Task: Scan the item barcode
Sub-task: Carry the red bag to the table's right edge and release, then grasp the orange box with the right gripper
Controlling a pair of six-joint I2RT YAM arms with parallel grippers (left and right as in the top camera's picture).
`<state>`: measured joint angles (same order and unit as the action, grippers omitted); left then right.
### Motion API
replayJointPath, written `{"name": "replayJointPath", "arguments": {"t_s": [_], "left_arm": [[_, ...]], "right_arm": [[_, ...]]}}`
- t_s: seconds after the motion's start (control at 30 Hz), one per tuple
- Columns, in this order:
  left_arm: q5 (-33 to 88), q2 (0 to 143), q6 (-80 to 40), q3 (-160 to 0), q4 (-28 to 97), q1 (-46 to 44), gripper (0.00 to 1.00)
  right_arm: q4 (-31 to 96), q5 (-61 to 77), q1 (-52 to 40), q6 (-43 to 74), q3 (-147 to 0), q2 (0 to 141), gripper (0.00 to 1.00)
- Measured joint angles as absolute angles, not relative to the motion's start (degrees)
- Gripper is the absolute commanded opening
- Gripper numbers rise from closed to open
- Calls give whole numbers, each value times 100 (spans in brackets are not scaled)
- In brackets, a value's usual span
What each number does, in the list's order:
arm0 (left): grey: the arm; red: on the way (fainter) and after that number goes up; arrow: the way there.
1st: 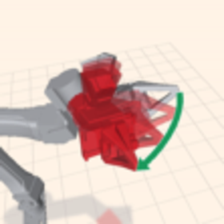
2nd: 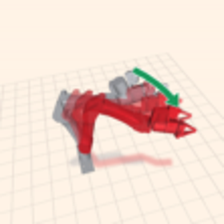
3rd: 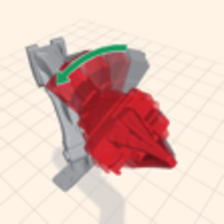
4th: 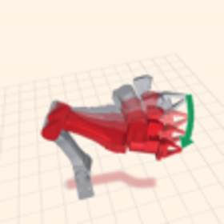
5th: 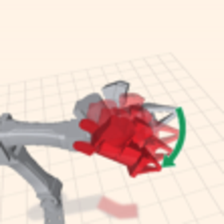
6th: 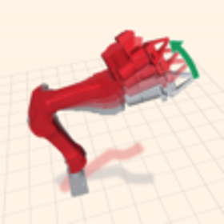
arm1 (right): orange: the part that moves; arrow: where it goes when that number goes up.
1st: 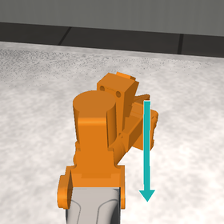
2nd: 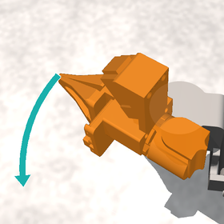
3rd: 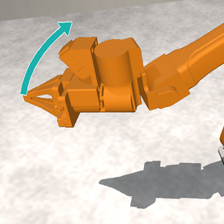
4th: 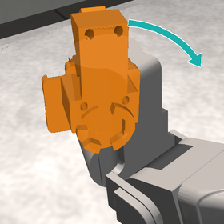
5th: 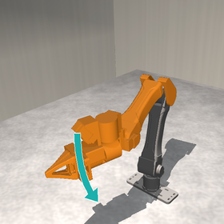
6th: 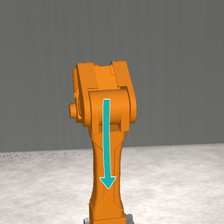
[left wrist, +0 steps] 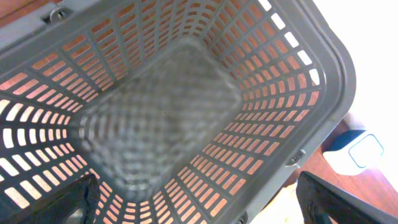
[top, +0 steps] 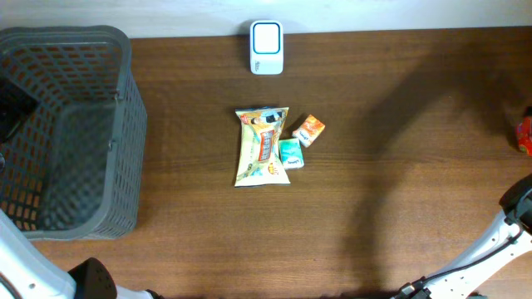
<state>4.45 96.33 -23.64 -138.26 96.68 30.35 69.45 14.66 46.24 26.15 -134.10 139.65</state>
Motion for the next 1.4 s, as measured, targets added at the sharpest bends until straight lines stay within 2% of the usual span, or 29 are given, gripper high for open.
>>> {"name": "replayJointPath", "arguments": {"t_s": [0.1, 0.23, 0.27, 0.3, 0.4, 0.5, 0.6, 0.63, 0.67, 0.83, 1.0, 1.13, 1.2, 1.3, 1.33, 1.4], "left_arm": [[445, 9633, -2364, -13826, 9668, 3035, 99], [445, 9633, -2364, -13826, 9668, 3035, 99], [445, 9633, -2364, -13826, 9668, 3035, 99], [445, 9633, -2364, -13826, 9668, 3035, 99], [445, 9633, -2364, -13826, 9668, 3035, 99], [445, 9633, -2364, -13826, 9668, 3035, 99], [445, 9633, -2364, -13826, 9673, 3035, 99], [445, 9633, -2364, -13826, 9668, 3035, 99], [443, 9633, -2364, -13826, 9666, 3035, 99], [445, 9633, -2364, -13826, 9668, 3035, 99], [445, 9633, -2364, -13826, 9666, 3035, 99], [445, 9633, -2364, -13826, 9671, 3035, 99], [445, 9633, -2364, -13826, 9666, 3035, 99], [445, 9633, -2364, -13826, 9666, 3035, 99], [445, 9633, -2364, -13826, 9671, 3035, 99], [445, 9633, -2364, -13826, 9668, 3035, 99]], "right_arm": [[7085, 2497, 4355, 2418, -13410, 13734, 72], [8093, 3616, 3173, 1498, -13476, 13406, 73], [8300, 3688, 2840, 1245, -13478, 13406, 84], [8600, 3712, 2305, 932, -13474, 13406, 89], [8735, 3083, 899, 672, -13391, 13404, 88], [8346, 2499, -287, 1046, -12776, 13378, 88], [7634, 2309, -794, 1426, -12081, 13373, 88], [7417, 2246, -913, 1496, -11867, 13373, 86], [7124, 2171, -1028, 1503, -11730, 13373, 81], [6740, 1345, -1551, 1509, -11555, 13373, 47], [6359, 615, -1660, 1555, -11096, 13369, 36], [6825, 121, -1660, 1975, -10978, 13301, 38], [7581, -550, -1660, 2523, -10954, 13242, 53], [8355, -1463, -1653, 2759, -11032, 13026, 65], [8499, -1662, -1653, 2794, -11163, 12912, 72], [8486, -1931, -1656, 2606, -11360, 12578, 72]]}}
